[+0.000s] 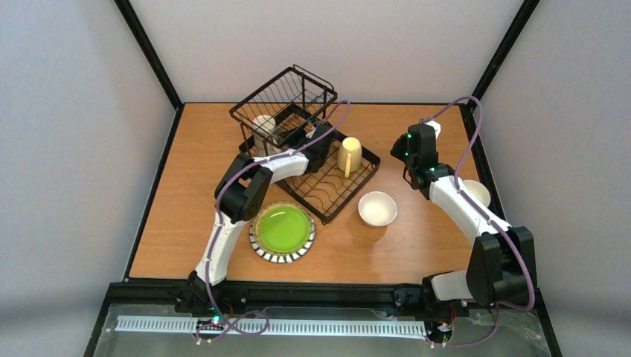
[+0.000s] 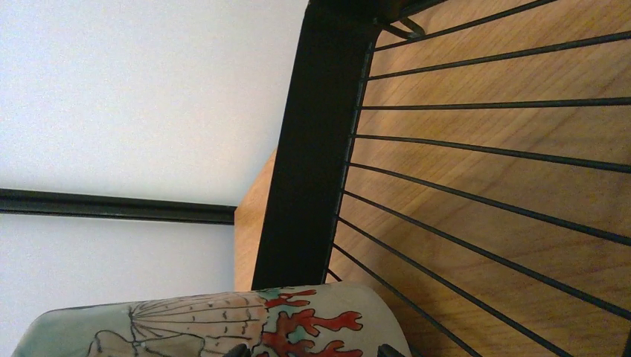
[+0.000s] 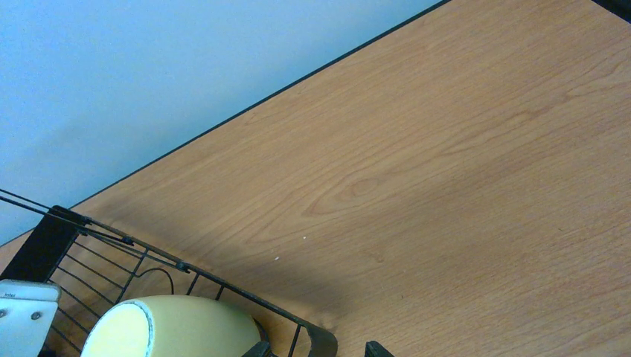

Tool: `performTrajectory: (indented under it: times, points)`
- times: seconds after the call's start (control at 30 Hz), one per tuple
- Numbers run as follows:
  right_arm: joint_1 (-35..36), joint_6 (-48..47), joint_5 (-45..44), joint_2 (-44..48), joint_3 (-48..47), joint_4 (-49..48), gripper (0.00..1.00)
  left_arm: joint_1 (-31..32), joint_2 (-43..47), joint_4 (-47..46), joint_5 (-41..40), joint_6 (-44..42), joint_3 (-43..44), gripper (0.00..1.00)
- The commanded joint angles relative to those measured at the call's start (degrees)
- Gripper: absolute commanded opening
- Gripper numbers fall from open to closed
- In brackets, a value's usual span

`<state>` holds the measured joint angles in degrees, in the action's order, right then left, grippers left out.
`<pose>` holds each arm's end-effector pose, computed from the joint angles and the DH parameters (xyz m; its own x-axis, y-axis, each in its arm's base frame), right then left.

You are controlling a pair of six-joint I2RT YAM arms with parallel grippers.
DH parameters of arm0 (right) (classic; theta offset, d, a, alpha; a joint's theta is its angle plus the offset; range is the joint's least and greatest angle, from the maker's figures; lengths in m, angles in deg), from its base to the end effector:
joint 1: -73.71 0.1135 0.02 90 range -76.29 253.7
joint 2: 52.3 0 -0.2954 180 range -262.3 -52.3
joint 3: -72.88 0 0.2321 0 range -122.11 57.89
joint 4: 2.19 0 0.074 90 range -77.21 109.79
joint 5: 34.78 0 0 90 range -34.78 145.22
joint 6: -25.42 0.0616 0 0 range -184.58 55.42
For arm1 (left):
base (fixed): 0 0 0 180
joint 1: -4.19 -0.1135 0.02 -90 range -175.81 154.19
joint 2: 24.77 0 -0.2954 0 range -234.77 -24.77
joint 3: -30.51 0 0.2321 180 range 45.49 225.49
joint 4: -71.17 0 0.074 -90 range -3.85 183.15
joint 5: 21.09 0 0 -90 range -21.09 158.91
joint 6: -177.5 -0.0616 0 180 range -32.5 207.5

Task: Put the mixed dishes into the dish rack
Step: Move the cup to the dish rack.

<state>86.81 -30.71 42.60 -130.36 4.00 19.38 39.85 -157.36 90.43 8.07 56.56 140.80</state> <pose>0.2984 0.0556 0.2969 -0.4348 0.4572 -0.7758 0.2457 0.8891 0.3862 0.4477 -0.2551 0.1739 -0.5892 0.7311 -0.3439 0.0654 0.4674 0.8816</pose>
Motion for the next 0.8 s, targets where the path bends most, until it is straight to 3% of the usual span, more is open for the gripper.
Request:
performTrajectory:
  times: [0.0, 0.27, 0.77]
  points:
    - [-0.47, 0.13, -0.3, -0.07, 0.71, -0.77, 0.73, -0.77, -0.09, 1.44, -0.64, 1.02, 3.0, 0.97]
    - [-0.46, -0.68, 0.32, 0.11, -0.1, 0.05, 0.73, 1.17, 0.99, 5.6, 0.95, 4.93, 7.0, 0.97]
    - [0.08, -3.75, 1.39, 1.61, -1.13, 5.69, 0.73, 10.74, 3.9, 15.57, 1.25, 12.76, 8.57, 0.98]
